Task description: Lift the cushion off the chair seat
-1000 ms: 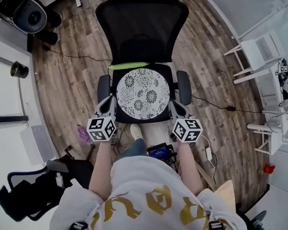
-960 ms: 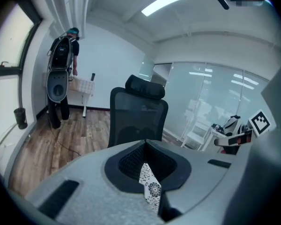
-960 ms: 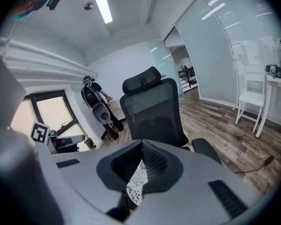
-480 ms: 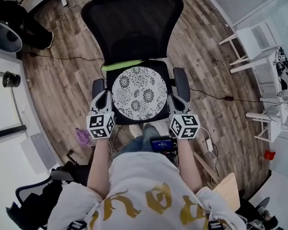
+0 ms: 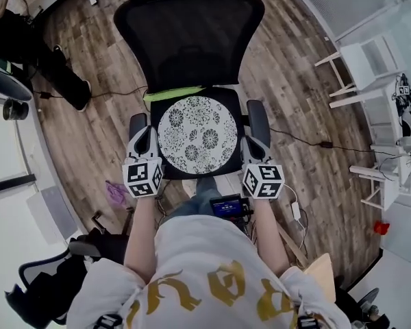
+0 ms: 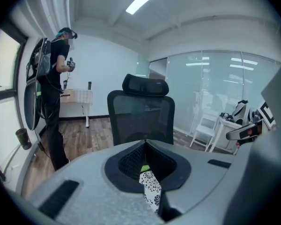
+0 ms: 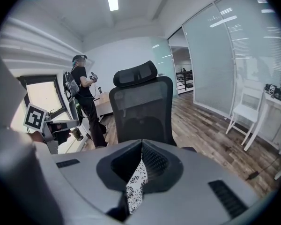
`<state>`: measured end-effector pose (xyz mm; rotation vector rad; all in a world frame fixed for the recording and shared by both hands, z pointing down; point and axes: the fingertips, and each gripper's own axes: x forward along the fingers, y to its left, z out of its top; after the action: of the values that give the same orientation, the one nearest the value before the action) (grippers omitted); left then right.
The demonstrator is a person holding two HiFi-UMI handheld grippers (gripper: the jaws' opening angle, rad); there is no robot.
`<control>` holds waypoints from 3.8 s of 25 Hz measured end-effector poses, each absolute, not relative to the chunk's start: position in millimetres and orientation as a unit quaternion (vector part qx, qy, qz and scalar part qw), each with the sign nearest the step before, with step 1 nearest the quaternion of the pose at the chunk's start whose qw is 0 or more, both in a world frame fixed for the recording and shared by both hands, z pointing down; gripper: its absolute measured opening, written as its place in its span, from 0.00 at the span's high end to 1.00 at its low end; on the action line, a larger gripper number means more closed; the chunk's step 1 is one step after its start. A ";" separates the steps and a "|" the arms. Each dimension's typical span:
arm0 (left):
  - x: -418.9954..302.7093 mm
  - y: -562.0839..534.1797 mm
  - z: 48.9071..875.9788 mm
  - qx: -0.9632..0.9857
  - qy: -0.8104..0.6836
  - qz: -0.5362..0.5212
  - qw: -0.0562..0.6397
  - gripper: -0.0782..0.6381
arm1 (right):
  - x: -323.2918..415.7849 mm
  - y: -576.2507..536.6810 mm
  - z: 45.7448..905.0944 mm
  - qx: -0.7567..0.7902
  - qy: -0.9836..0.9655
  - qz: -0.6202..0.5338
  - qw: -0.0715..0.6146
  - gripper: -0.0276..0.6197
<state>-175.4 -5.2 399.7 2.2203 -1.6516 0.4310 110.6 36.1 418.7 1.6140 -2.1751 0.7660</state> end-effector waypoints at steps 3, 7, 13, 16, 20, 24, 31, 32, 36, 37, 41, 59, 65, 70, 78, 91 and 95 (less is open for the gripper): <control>-172.9 -9.1 405.6 0.784 -0.573 0.147 0.189 0.88 | 109.5 30.9 426.6 0.560 -0.764 0.270 0.172 0.94; -170.5 -14.3 418.1 0.779 -0.572 0.163 0.196 0.88 | 111.8 23.8 437.8 0.557 -0.762 0.278 0.178 0.94; -164.0 -25.2 436.8 0.776 -0.567 0.191 0.197 0.88 | 114.5 14.2 458.5 0.552 -0.758 0.290 0.193 0.94; -165.0 -21.8 449.3 0.772 -0.566 0.195 0.214 0.88 | 113.6 11.7 469.4 0.547 -0.757 0.293 0.205 0.94; -164.7 -18.3 468.9 0.763 -0.566 0.204 0.237 0.88 | 112.8 6.7 483.0 0.538 -0.757 0.300 0.217 0.94; -160.5 -9.0 496.9 0.756 -0.555 0.226 0.262 0.88 | 115.2 3.5 497.1 0.534 -0.754 0.310 0.224 0.94; -152.3 6.8 539.9 0.747 -0.546 0.236 0.298 0.88 | 113.0 2.2 540.2 0.514 -0.754 0.315 0.262 0.94; -150.6 8.3 546.1 0.744 -0.545 0.241 0.303 0.87 | 113.3 1.5 545.4 0.512 -0.754 0.316 0.265 0.94; -146.1 9.7 567.1 0.735 -0.543 0.256 0.315 0.87 | 114.7 -1.1 564.1 0.509 -0.747 0.333 0.268 0.94; -146.1 9.6 571.7 0.733 -0.543 0.259 0.317 0.87 | 114.7 -1.5 568.2 0.511 -0.743 0.342 0.263 0.94; -149.6 7.2 597.4 0.725 -0.542 0.274 0.324 0.87 | 108.9 -6.0 589.9 0.508 -0.739 0.355 0.265 0.94; -173.6 1.6 708.9 0.670 -0.557 0.313 0.379 0.87 | 110.8 -24.4 698.6 0.484 -0.720 0.359 0.345 0.94; -186.6 3.5 738.8 0.648 -0.562 0.325 0.398 0.87 | 116.4 -27.8 727.7 0.492 -0.709 0.351 0.363 0.94; -200.2 12.1 757.3 0.637 -0.564 0.337 0.404 0.85 | 117.6 -27.0 747.0 0.489 -0.705 0.340 0.384 0.93; -205.2 15.6 779.1 0.609 -0.569 0.351 0.427 0.71 | 129.4 -37.6 768.2 0.508 -0.692 0.332 0.392 0.80; -225.2 19.2 812.4 0.571 -0.582 0.391 0.428 0.65 | 147.4 -22.5 804.8 0.508 -0.660 0.333 0.442 0.63; -226.7 21.4 819.9 0.567 -0.569 0.402 0.439 0.65 | 145.0 -15.4 813.4 0.488 -0.663 0.322 0.468 0.62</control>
<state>-226.7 21.4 819.9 1.4098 -1.4125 0.9988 145.0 -15.4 813.4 1.1970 -1.6261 0.7890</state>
